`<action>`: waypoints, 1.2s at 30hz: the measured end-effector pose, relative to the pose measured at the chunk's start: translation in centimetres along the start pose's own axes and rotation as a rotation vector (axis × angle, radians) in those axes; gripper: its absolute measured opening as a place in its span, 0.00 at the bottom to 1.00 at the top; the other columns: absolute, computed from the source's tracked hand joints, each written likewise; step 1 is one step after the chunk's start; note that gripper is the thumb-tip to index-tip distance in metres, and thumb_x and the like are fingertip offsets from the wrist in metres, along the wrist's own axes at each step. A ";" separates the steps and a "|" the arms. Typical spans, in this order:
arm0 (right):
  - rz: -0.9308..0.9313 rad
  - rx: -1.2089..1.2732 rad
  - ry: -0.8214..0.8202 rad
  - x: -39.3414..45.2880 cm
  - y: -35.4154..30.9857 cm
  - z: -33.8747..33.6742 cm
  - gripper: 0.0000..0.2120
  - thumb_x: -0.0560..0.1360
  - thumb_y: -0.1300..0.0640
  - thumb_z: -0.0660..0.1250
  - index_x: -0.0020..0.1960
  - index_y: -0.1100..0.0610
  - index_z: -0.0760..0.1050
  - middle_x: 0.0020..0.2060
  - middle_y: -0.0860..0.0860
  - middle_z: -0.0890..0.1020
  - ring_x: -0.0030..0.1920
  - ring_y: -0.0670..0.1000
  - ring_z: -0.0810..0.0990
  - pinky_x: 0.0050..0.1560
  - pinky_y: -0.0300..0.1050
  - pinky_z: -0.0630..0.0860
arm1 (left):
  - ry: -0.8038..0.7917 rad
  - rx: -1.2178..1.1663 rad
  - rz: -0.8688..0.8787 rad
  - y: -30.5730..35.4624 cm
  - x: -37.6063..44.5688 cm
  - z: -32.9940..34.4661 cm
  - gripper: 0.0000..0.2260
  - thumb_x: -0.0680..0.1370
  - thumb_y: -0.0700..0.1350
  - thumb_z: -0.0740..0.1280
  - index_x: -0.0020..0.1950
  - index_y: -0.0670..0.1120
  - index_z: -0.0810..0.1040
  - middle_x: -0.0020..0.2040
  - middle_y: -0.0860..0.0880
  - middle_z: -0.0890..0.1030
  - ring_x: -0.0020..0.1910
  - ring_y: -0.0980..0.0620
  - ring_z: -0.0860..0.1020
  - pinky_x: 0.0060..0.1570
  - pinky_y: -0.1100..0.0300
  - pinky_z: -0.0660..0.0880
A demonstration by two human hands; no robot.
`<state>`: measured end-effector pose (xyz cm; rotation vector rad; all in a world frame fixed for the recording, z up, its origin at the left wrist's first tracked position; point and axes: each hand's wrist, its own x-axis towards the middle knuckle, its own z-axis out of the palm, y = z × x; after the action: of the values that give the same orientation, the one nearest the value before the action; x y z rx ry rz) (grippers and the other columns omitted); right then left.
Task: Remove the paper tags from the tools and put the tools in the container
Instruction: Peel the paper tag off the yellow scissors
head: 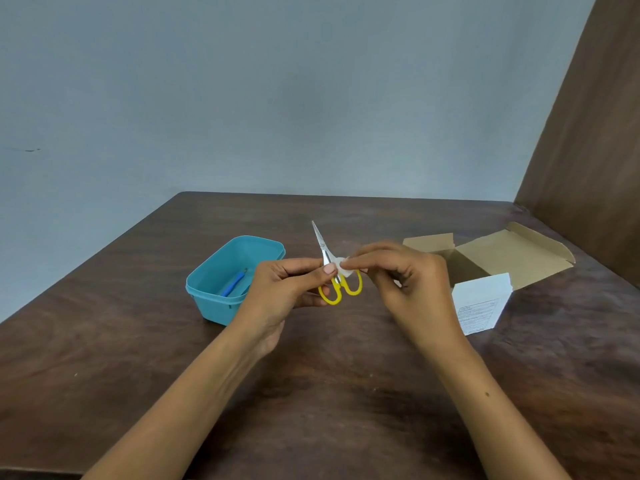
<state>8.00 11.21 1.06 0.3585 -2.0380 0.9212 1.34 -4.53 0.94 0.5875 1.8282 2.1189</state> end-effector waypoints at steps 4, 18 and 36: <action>-0.091 -0.134 -0.003 -0.1 0.1 -0.1 0.13 0.69 0.73 0.66 0.45 0.59 0.84 0.42 0.51 0.85 0.44 0.44 0.82 0.46 0.28 0.73 | 0.039 -0.014 0.013 0.0 0.1 0.1 0.08 0.68 0.41 0.72 0.45 0.41 0.85 0.34 0.44 0.82 0.31 0.55 0.79 0.32 0.64 0.79; -0.137 -0.179 0.074 -0.3 -0.3 -0.2 0.03 0.69 0.64 0.71 0.40 0.59 0.84 0.40 0.49 0.85 0.44 0.46 0.82 0.45 0.39 0.78 | 0.083 -0.004 0.075 -0.1 0.2 0.0 0.07 0.73 0.39 0.69 0.48 0.37 0.83 0.30 0.47 0.81 0.29 0.56 0.78 0.30 0.64 0.78; 0.033 -0.072 0.120 -0.9 -0.5 1.7 0.06 0.67 0.65 0.71 0.41 0.57 0.85 0.39 0.49 0.84 0.41 0.42 0.83 0.42 0.36 0.80 | 0.181 -0.170 0.079 -0.3 0.5 0.3 0.07 0.74 0.38 0.69 0.49 0.35 0.80 0.31 0.46 0.81 0.30 0.56 0.80 0.32 0.63 0.80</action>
<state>7.85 9.59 -0.03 0.2260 -1.9666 0.8657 0.98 -4.00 0.71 0.4463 1.7143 2.4208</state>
